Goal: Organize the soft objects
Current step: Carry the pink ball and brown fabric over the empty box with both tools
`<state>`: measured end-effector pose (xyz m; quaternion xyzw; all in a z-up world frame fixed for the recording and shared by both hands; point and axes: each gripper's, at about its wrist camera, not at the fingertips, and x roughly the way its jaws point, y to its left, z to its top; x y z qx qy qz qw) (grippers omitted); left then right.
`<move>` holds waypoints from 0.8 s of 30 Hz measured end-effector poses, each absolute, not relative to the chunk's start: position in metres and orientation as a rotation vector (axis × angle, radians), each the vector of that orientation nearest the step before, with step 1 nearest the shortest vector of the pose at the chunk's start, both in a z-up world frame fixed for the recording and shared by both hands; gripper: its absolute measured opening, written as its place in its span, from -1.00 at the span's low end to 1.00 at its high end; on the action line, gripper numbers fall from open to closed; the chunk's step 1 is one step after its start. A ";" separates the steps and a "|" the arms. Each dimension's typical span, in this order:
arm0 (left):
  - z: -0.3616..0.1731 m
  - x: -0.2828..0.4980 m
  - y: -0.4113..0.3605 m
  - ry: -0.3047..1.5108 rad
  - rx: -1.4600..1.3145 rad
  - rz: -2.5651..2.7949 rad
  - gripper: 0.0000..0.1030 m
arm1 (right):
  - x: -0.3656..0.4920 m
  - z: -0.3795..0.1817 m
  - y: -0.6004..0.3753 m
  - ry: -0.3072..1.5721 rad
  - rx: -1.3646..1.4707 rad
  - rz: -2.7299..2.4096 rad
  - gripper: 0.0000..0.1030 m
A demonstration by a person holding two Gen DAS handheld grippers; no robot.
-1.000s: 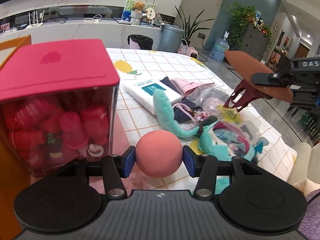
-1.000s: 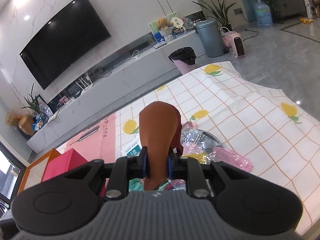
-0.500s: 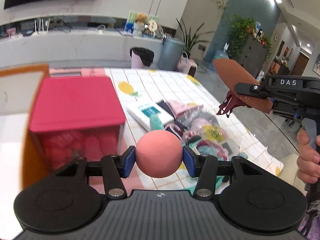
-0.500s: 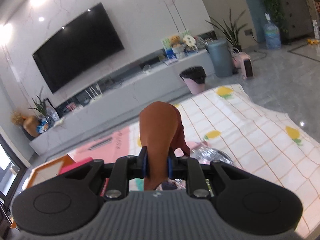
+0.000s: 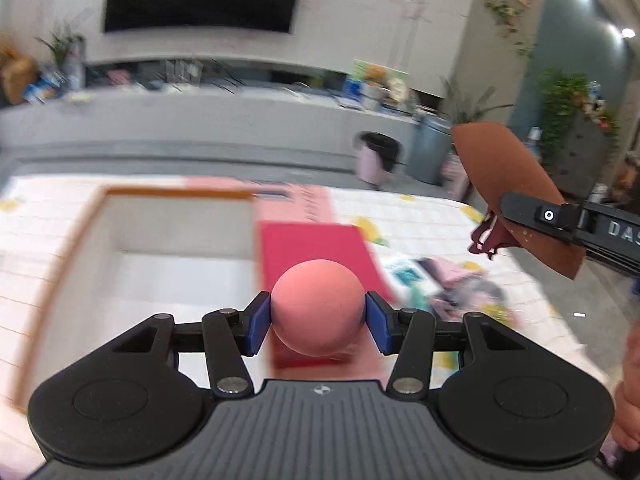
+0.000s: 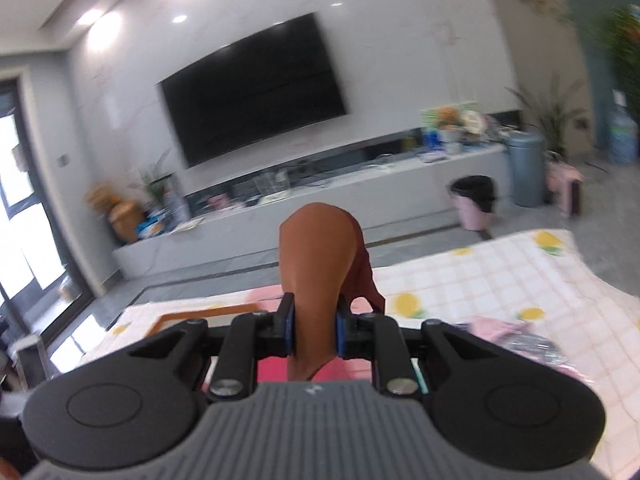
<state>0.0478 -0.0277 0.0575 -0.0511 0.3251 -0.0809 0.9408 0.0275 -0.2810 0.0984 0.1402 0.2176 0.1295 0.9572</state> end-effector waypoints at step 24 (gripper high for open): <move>-0.003 0.088 0.065 0.865 0.031 0.169 0.13 | 0.058 0.019 -0.077 0.788 0.071 0.481 -0.66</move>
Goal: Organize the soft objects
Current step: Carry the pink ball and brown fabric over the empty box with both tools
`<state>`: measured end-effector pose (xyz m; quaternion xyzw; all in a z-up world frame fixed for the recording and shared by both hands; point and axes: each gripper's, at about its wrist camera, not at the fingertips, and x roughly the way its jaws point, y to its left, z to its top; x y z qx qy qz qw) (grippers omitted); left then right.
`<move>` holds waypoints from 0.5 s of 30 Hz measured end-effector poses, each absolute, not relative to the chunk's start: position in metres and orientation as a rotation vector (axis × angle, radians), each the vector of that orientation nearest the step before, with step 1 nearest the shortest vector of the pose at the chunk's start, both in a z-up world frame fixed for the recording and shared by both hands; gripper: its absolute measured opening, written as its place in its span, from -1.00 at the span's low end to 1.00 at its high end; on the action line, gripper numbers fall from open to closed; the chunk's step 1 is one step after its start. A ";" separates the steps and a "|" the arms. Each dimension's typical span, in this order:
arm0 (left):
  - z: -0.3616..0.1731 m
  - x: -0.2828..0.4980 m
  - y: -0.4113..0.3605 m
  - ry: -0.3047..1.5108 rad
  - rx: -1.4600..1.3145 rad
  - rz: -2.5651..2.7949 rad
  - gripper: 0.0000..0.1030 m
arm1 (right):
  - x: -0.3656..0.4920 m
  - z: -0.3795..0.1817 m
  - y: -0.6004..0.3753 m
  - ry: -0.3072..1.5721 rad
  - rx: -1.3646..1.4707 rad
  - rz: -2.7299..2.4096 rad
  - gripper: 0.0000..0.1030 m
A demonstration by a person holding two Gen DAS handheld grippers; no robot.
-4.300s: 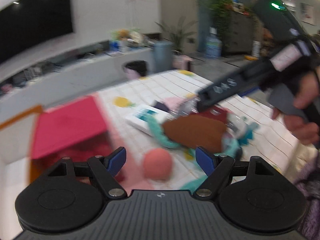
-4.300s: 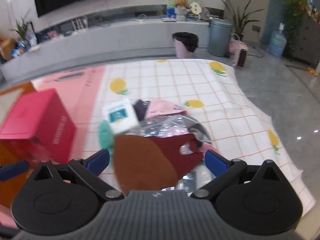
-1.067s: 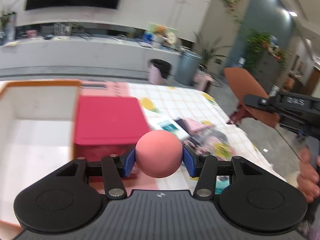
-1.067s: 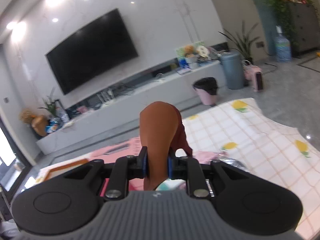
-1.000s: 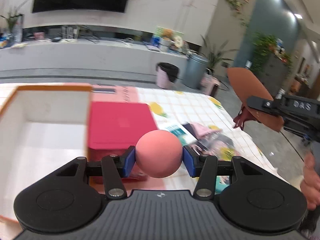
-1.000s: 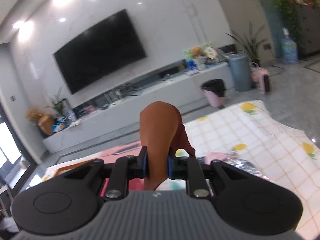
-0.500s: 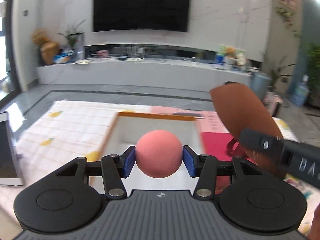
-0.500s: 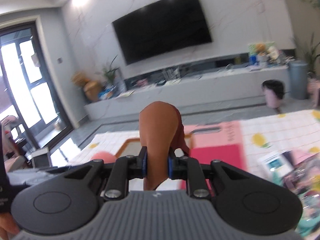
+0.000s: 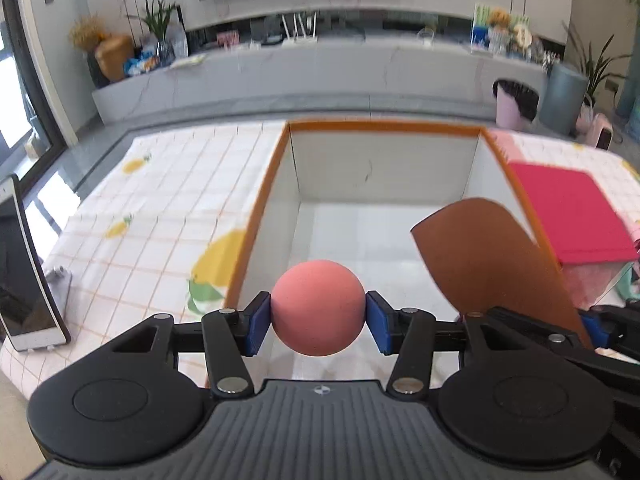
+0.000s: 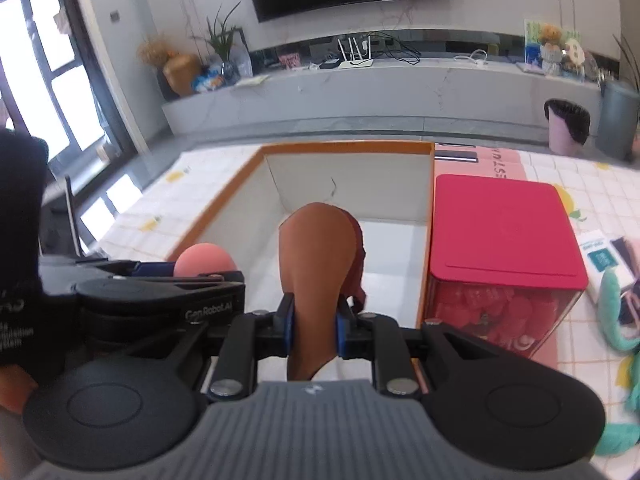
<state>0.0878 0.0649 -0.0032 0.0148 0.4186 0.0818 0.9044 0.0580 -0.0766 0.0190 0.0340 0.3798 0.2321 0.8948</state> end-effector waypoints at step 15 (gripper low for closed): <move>-0.022 0.088 0.069 0.984 0.134 0.145 0.14 | 0.046 -0.008 -0.047 0.818 -0.199 0.475 -0.60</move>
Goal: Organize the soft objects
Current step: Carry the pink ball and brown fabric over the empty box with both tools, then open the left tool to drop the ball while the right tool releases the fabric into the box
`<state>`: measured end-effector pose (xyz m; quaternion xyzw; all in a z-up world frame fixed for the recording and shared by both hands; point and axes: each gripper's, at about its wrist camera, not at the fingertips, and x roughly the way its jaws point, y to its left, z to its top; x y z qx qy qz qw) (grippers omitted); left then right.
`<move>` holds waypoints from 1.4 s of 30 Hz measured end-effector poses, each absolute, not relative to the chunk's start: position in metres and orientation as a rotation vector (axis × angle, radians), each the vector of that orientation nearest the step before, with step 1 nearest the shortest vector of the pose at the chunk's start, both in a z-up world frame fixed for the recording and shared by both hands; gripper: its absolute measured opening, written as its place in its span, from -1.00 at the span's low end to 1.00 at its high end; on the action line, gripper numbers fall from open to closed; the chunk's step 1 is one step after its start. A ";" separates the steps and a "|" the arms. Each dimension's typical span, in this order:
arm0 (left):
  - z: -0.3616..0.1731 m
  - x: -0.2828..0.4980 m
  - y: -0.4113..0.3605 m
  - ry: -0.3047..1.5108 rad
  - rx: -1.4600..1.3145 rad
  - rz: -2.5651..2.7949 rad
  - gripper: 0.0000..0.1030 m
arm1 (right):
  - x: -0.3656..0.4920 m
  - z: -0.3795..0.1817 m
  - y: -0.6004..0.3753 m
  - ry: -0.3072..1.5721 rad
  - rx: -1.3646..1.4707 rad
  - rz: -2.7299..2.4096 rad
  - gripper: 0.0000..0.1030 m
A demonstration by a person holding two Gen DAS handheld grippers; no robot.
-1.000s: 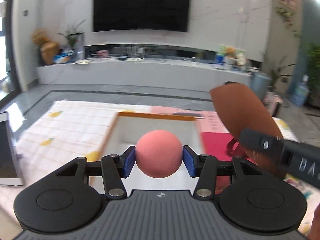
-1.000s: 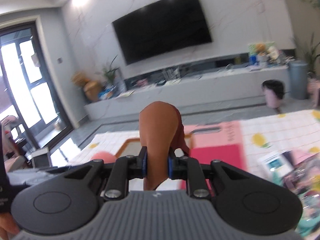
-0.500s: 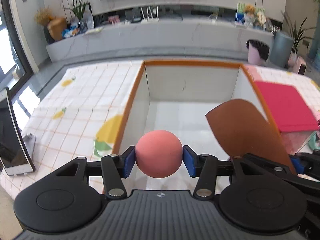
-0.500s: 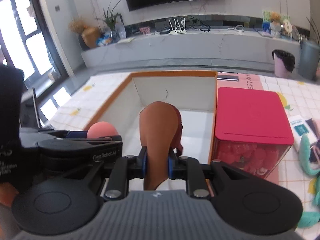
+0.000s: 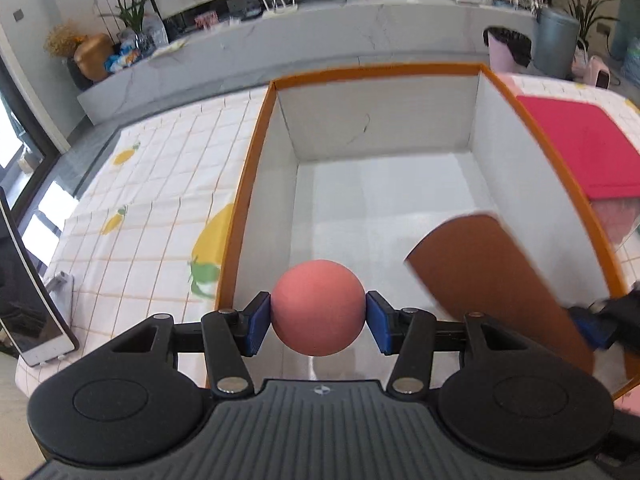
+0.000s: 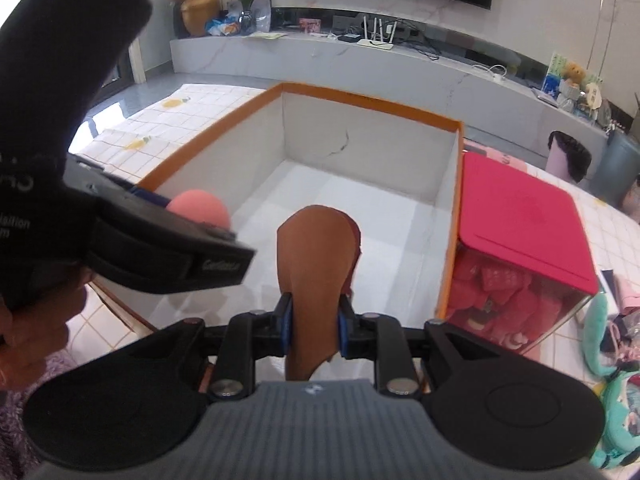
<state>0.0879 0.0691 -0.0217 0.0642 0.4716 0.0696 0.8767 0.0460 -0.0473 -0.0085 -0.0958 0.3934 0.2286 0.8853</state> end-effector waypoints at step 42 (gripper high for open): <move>0.018 0.080 0.110 0.841 -0.069 0.079 0.63 | 0.045 -0.006 -0.051 0.817 -0.180 0.479 -0.37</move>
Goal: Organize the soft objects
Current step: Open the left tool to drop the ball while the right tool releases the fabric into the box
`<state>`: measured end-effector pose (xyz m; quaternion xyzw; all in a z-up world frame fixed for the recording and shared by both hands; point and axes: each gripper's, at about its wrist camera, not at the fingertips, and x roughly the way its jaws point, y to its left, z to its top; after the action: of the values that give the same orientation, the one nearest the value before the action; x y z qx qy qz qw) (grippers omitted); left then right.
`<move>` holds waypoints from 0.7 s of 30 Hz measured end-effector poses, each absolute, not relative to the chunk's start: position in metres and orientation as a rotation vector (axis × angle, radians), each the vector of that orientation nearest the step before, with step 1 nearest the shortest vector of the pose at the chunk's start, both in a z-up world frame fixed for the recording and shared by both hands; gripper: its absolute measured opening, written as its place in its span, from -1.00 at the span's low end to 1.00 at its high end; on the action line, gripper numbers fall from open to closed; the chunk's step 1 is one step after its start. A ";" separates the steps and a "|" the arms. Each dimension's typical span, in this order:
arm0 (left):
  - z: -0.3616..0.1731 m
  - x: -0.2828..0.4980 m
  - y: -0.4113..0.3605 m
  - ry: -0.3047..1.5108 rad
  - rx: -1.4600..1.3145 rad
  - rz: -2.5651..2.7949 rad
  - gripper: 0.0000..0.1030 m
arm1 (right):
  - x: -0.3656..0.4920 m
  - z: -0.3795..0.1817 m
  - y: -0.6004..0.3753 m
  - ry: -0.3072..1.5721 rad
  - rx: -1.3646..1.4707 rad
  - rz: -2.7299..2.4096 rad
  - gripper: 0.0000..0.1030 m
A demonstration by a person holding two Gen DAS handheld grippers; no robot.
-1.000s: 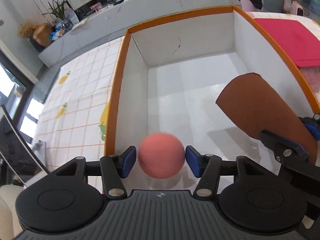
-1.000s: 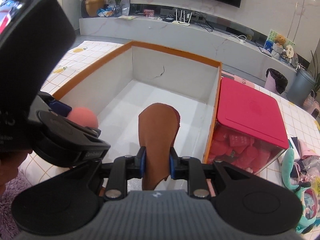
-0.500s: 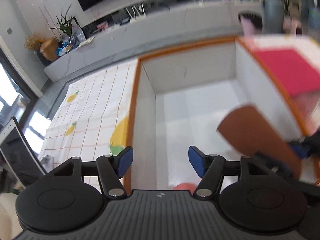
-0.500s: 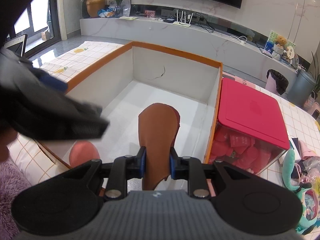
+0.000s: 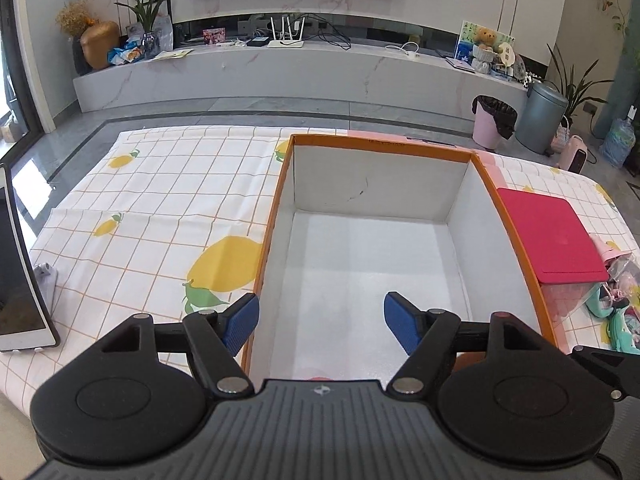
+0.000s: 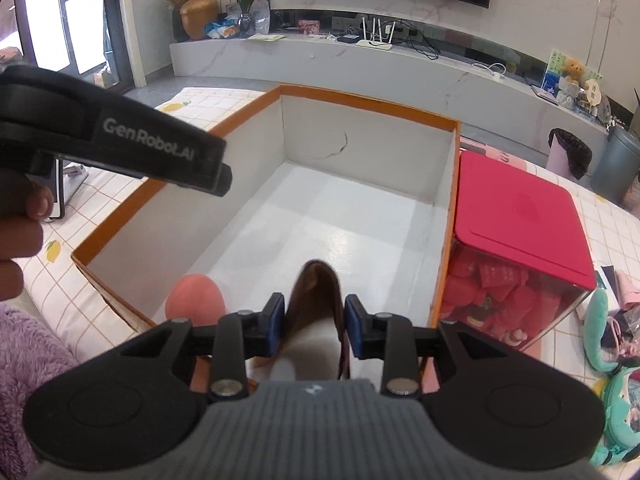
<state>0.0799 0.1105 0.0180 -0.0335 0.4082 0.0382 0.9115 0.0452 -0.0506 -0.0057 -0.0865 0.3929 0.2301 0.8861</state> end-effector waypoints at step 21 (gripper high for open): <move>0.020 0.074 0.110 0.859 -0.078 0.048 0.64 | 0.026 0.025 -0.065 0.743 -0.184 0.568 0.40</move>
<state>0.0739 0.1099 0.0202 -0.0378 0.4163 0.0234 0.9082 0.0263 -0.0653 0.0247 -0.0884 0.3575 0.2733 0.8886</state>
